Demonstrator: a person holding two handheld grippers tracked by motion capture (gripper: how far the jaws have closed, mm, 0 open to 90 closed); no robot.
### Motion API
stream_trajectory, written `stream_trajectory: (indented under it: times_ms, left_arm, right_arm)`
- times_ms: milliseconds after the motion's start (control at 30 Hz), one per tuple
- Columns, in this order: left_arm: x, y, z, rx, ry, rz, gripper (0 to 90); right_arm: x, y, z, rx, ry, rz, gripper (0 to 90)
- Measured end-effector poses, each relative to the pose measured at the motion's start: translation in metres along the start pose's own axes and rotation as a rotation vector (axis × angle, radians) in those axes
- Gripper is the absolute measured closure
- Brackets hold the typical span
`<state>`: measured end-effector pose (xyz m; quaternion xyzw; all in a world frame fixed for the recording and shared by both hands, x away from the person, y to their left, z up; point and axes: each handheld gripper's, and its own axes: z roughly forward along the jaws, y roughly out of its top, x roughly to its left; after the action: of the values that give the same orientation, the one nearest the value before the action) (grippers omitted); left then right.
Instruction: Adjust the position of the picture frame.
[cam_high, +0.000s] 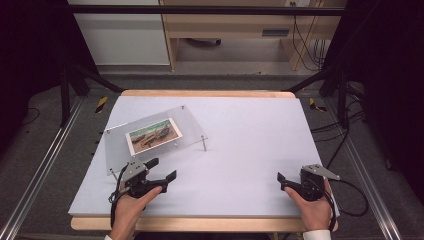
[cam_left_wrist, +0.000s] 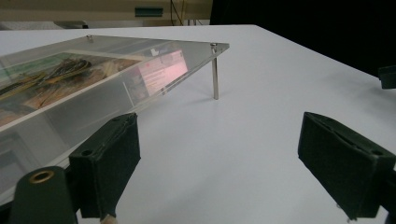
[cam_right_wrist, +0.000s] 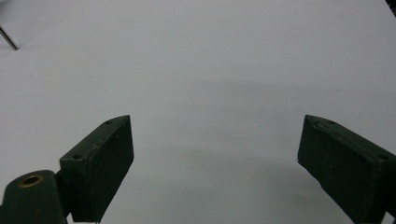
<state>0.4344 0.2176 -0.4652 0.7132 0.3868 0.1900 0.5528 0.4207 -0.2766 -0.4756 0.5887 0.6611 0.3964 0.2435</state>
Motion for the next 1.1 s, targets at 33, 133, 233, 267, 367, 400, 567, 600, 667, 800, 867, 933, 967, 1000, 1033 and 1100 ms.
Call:
stream_trajectory:
  times_ms: [33, 133, 233, 267, 367, 400, 567, 600, 667, 800, 867, 933, 967, 1000, 1033, 1100]
  left_arm:
    - [0.0, 0.0, 0.0, -0.001, -0.001, 0.001, 12.4]
    - [-0.002, 0.0, 0.0, 0.008, -0.006, 0.01, 12.2]
    - [-0.004, 0.0, 0.001, 0.009, -0.008, 0.014, 12.1]
    - [-0.006, 0.0, 0.001, 0.016, -0.012, 0.021, 12.0]
    - [-0.007, 0.0, 0.001, 0.02, -0.016, 0.021, 11.9]
    - [-0.009, 0.0, 0.001, 0.024, -0.019, 0.02, 11.8]
    - [-0.015, 0.001, -0.003, 0.039, -0.025, 0.044, 13.8]
    - [-0.017, 0.002, -0.004, 0.039, -0.025, 0.051, 13.7]
    - [-0.018, 0.002, -0.005, 0.039, -0.026, 0.055, 13.5]
    - [-0.02, 0.003, -0.01, 0.033, -0.023, 0.055, 13.1]
    - [-0.019, 0.002, -0.016, 0.037, -0.021, 0.036, 13.1]
    - [-0.019, 0.002, -0.02, 0.037, -0.017, 0.035, 13.3]
    - [-0.018, 0.002, -0.022, 0.034, -0.013, 0.033, 13.6]
    - [-0.018, 0.002, -0.024, 0.027, -0.012, 0.028, 14.0]
    - [-0.018, 0.002, -0.024, 0.027, -0.012, 0.028, 14.3]
    - [-0.018, 0.002, -0.028, 0.025, -0.006, 0.023, 14.4]
  right_arm:
    - [0.0, 0.0, 0.0, 0.0, 0.001, 0.0, 10.8]
    - [0.0, 0.0, 0.0, -0.003, 0.001, -0.001, 10.9]
    - [0.0, 0.0, 0.0, -0.004, 0.003, -0.002, 11.3]
    - [0.0, 0.0, 0.0, -0.005, 0.005, -0.004, 11.6]
    - [0.001, 0.0, 0.0, -0.005, 0.01, -0.004, 12.4]
    - [0.003, 0.0, 0.0, -0.012, 0.02, -0.008, 13.7]
    - [0.011, 0.002, 0.003, -0.027, 0.066, -0.037, 16.1]
    - [0.014, 0.002, 0.003, -0.032, 0.076, -0.044, 16.1]
    - [0.019, 0.003, 0.005, -0.034, 0.103, -0.062, 17.3]
    - [0.027, 0.003, 0.008, -0.03, 0.134, -0.085, 15.9]
    - [0.029, 0.003, 0.01, -0.033, 0.141, -0.092, 15.5]
    - [0.03, 0.003, 0.01, -0.036, 0.145, -0.094, 15.8]
    - [0.03, 0.003, 0.011, -0.037, 0.144, -0.094, 16.3]
    - [0.031, 0.003, 0.011, -0.043, 0.142, -0.093, 16.8]
    - [0.031, 0.003, 0.011, -0.043, 0.142, -0.093, 16.8]
    - [0.032, 0.004, 0.011, -0.059, 0.14, -0.105, 19.7]
